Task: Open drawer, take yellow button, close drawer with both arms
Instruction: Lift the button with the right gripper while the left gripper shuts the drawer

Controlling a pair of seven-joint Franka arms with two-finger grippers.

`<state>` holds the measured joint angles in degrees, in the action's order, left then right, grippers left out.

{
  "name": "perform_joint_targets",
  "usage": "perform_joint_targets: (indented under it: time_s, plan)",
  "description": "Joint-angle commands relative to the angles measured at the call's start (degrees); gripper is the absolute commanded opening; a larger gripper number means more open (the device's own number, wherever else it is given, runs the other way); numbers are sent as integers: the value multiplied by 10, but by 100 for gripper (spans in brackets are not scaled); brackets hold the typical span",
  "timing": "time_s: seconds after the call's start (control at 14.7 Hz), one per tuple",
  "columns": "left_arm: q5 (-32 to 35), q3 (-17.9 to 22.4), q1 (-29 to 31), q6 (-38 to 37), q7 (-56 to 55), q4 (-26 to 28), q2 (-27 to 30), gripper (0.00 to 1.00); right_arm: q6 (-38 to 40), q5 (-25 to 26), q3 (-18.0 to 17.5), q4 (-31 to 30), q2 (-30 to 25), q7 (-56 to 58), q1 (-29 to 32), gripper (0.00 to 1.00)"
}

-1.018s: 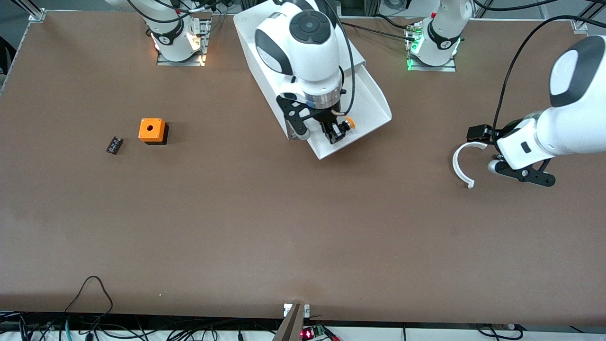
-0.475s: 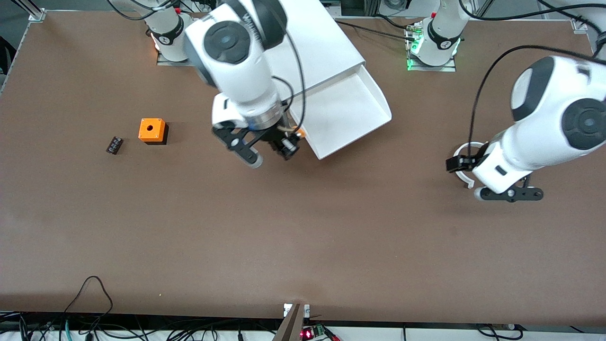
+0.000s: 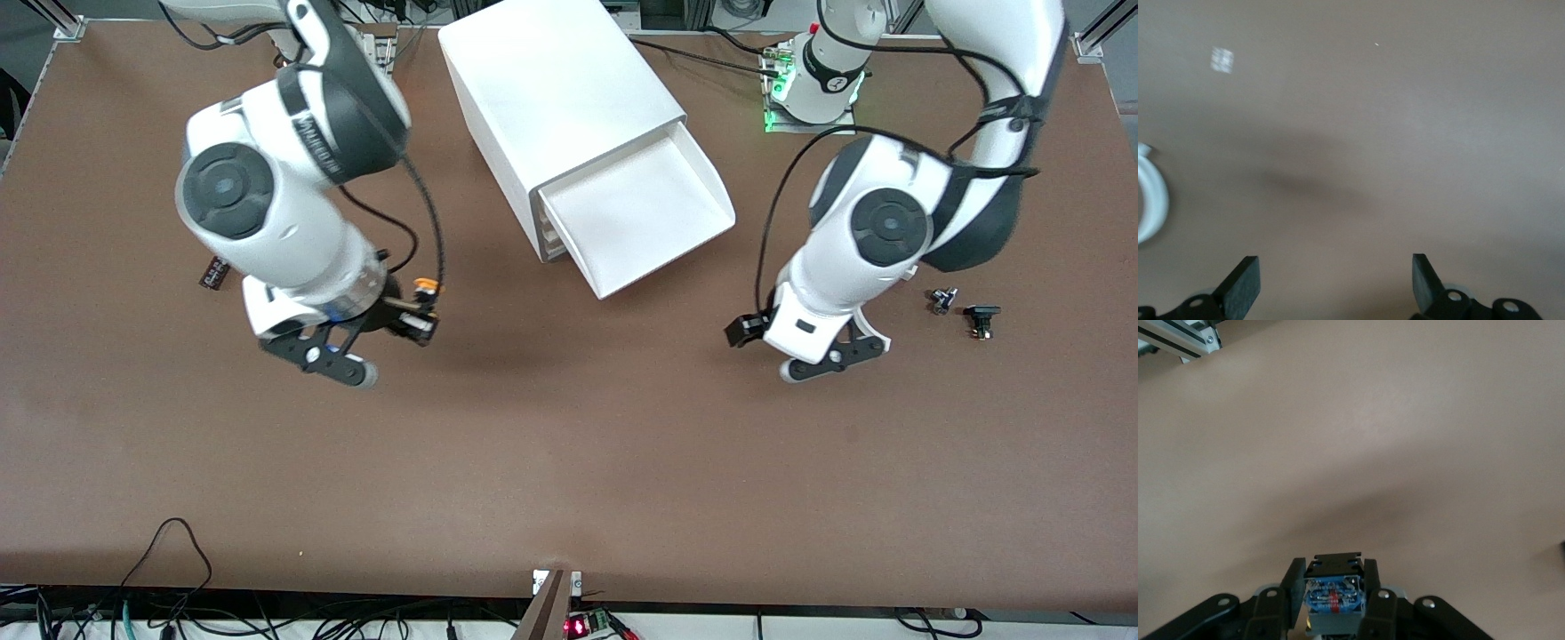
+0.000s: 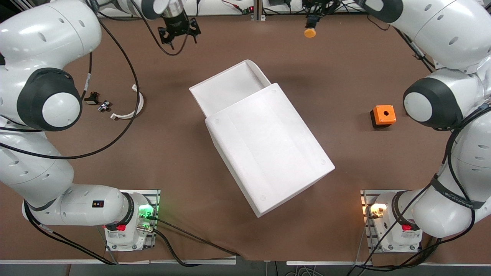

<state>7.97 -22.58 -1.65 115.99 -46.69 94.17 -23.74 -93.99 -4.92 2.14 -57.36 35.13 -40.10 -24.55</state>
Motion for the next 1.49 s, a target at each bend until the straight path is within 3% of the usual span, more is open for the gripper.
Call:
perform_joint_targets:
  time_s: [0.0, 0.2, 0.48, 0.88, 1.22, 1.43]
  plan:
    - [-4, 4, -31, 30, -77, 24, 4, 100, 21, -12, -4, -21, -10, 123, 39, 0]
    - [-5, 2, -68, 28, -129, 48, 10, 100, 14, -15, -4, -66, -27, 238, 79, 0]
    - [-7, -51, -71, 24, -171, 80, 21, 100, -28, -14, 1, -147, -52, 388, 142, 0]
    - [-37, -106, -71, 3, -191, 110, 39, 100, -226, -15, 1, -352, -109, 524, 193, 0]
    - [-63, -149, -71, -25, -197, 111, 40, 100, -382, -16, 1, -473, -107, 556, 202, 0]
    - [-64, -163, -71, -27, -205, 116, 40, 100, -444, -15, 1, -512, -88, 557, 202, 0]
